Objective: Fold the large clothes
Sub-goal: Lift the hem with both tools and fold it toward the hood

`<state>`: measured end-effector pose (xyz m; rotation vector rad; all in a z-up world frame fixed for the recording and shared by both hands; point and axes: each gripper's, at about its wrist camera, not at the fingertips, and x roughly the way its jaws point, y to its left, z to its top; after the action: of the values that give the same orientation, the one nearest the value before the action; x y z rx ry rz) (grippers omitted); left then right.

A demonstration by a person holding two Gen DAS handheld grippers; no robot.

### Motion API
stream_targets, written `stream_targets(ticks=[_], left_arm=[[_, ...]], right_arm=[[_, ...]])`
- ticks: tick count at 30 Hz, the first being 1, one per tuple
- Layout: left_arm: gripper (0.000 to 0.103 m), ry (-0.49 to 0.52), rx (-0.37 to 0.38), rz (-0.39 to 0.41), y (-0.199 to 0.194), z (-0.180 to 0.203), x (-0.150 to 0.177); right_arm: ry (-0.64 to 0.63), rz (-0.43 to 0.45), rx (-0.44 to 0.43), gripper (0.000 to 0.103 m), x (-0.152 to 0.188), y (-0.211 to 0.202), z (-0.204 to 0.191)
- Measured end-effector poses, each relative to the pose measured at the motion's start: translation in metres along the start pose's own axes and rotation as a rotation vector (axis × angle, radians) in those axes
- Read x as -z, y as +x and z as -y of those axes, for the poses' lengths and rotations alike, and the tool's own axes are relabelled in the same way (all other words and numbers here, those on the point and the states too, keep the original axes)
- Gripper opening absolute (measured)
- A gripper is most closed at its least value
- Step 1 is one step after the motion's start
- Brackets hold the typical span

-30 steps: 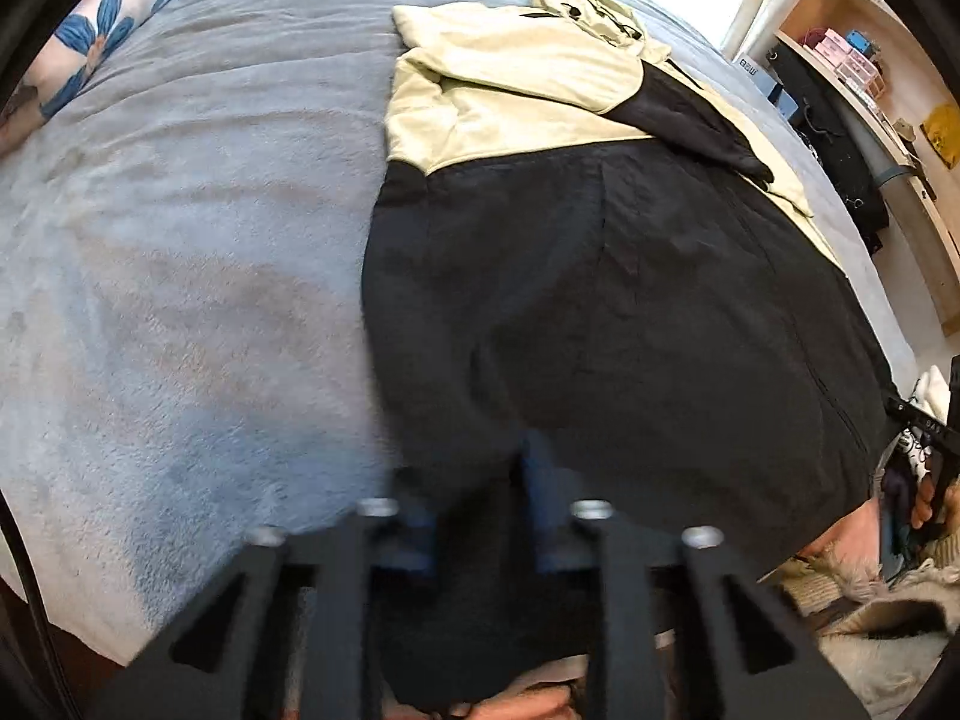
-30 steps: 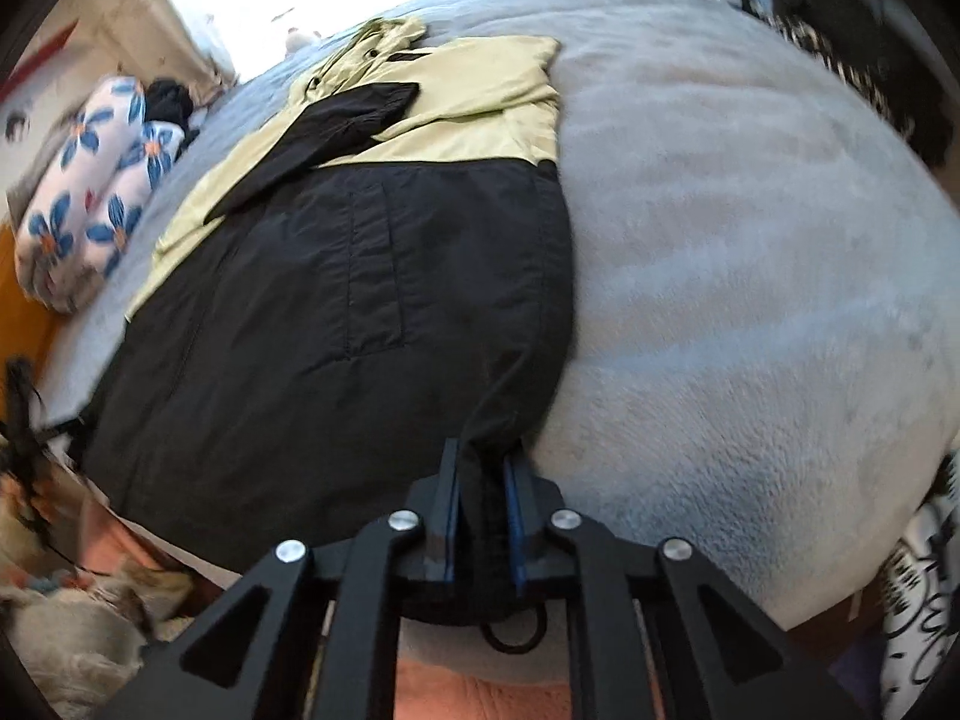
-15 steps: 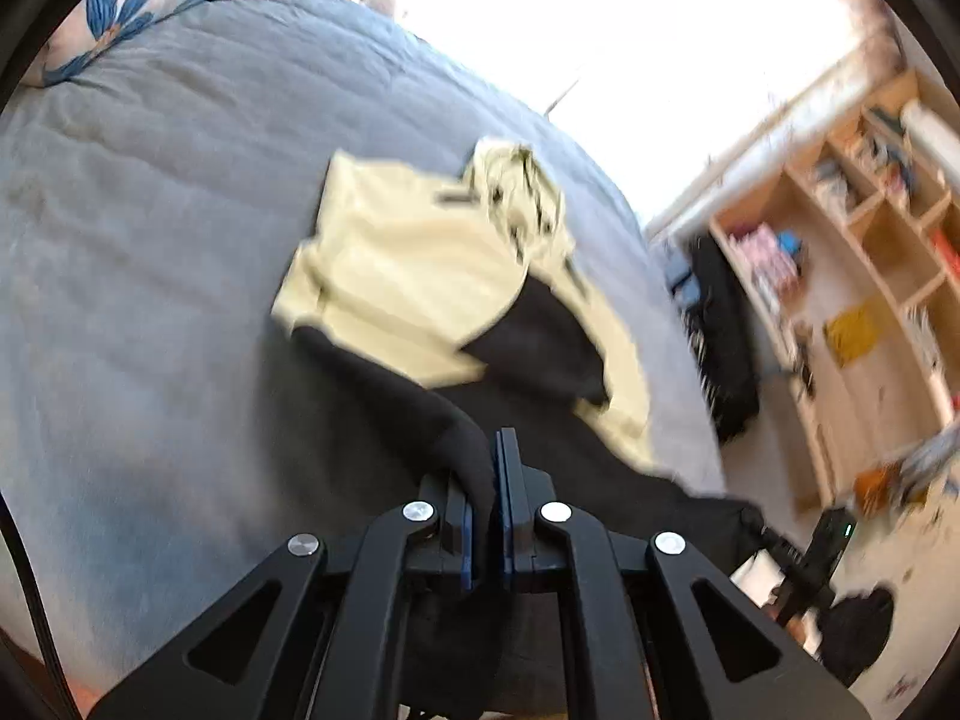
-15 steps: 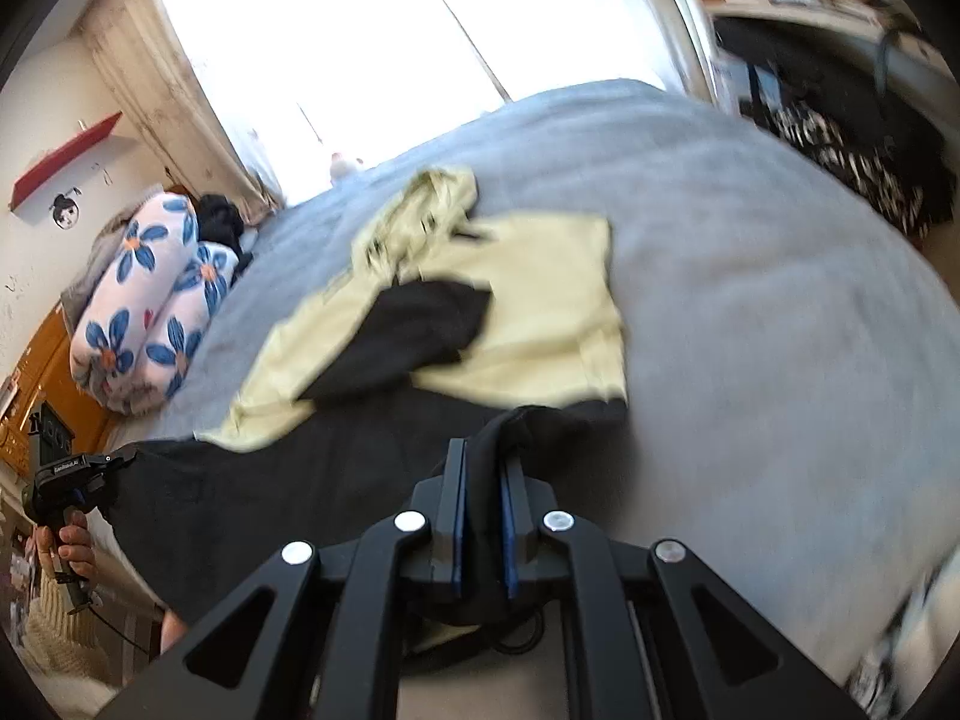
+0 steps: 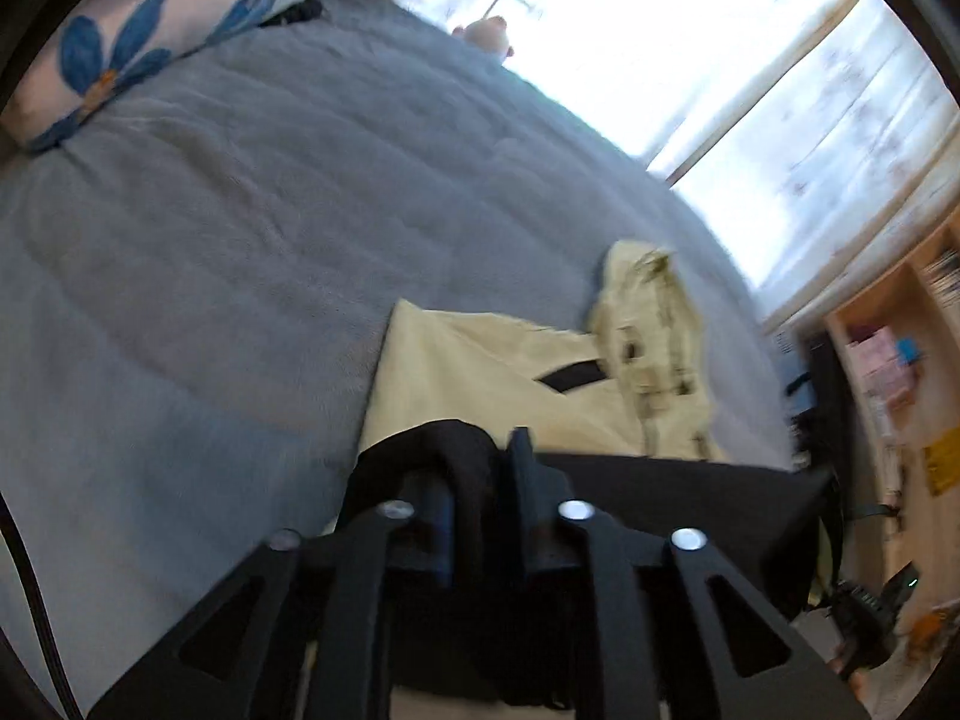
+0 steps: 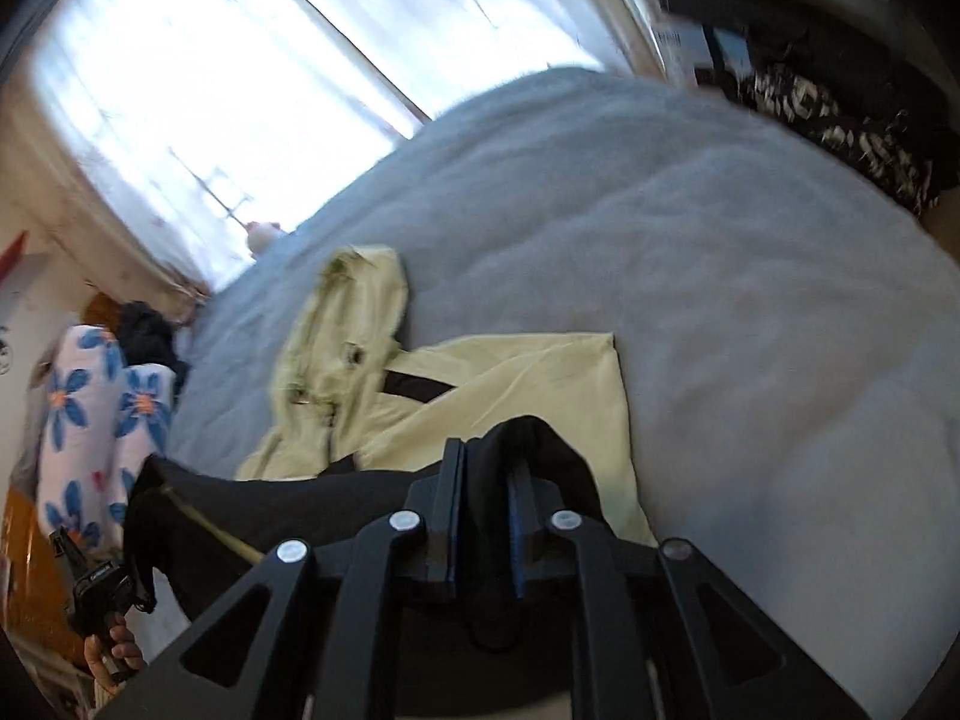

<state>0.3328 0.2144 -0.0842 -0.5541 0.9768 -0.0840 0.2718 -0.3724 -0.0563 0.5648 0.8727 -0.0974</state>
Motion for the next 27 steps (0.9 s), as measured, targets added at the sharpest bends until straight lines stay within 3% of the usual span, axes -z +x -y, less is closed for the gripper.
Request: stream_targets(ticks=[2,5,8,11,22,27], left_arm=[[0.059,0.005,-0.058,-0.029,0.033,-0.003,-0.01],[0.06,-0.034,-0.085,-0.038,0.056,-0.016,-0.015],[0.06,-0.098,-0.067,-0.081,0.075,-0.033,-0.019],[0.06,-0.032,-0.058,-0.1,0.08,-0.035,-0.017],[0.06,0.56,-0.003,-0.124,0.061,0.009,0.03],[0.06,0.789,-0.17,-0.064,0.072,0.029,0.05]], right_arm=[[0.048,-0.052,0.022,0.023,-0.006,0.037,0.011],[0.101,-0.109,0.01,0.032,-0.007,0.074,0.027],[0.127,-0.078,-0.052,0.042,-0.006,0.078,0.037],[0.134,-0.045,-0.099,0.048,-0.006,0.074,0.048],[-0.05,-0.102,-0.07,0.048,0.017,0.077,0.056],[-0.159,-0.114,0.012,0.048,0.02,0.087,0.043]])
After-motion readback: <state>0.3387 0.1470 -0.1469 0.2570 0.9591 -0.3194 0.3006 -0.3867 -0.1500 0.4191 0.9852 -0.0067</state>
